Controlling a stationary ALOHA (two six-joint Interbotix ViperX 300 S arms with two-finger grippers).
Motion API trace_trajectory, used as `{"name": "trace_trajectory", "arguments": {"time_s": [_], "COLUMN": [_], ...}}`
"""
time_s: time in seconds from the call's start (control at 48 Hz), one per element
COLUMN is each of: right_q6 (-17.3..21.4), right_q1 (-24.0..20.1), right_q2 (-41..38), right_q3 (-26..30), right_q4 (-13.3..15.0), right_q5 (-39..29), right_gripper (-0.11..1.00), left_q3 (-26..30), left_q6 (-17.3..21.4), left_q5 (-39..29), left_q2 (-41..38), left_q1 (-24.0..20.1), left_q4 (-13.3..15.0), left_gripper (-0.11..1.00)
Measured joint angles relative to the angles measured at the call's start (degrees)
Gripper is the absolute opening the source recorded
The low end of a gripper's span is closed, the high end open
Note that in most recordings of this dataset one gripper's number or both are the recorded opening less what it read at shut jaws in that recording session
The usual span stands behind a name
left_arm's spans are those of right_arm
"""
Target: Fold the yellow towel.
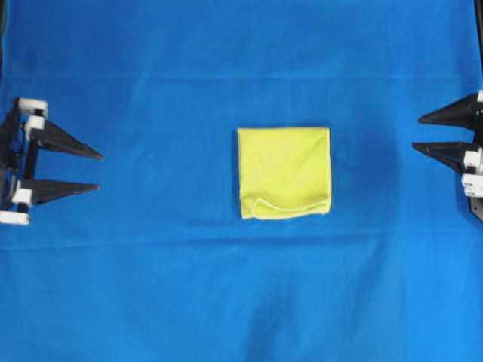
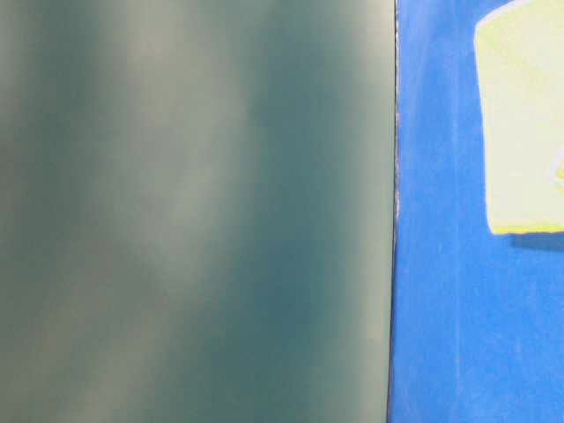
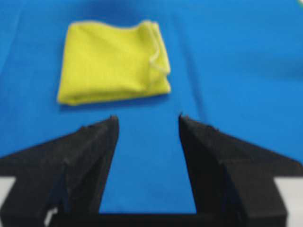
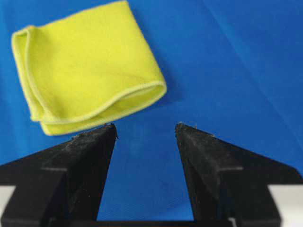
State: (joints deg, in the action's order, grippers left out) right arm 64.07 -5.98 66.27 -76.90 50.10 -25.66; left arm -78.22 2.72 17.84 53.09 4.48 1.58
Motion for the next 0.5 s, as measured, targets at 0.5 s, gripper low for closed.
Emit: {"name": "trace_trajectory", "arguments": {"time_s": [0.5], "right_q6": [0.1], "right_q1": [0.0], "right_q2": [0.0], "right_q3": [-0.1], "right_q4": [0.2], "right_q5": [0.6], "right_gripper": [0.58], "left_q3": [-3.3], "left_q6": [-0.8], "left_q5": [-5.5], "left_q2": [9.1], "left_q1": [-2.0], "left_q4": [0.0], "left_gripper": [0.51]}}
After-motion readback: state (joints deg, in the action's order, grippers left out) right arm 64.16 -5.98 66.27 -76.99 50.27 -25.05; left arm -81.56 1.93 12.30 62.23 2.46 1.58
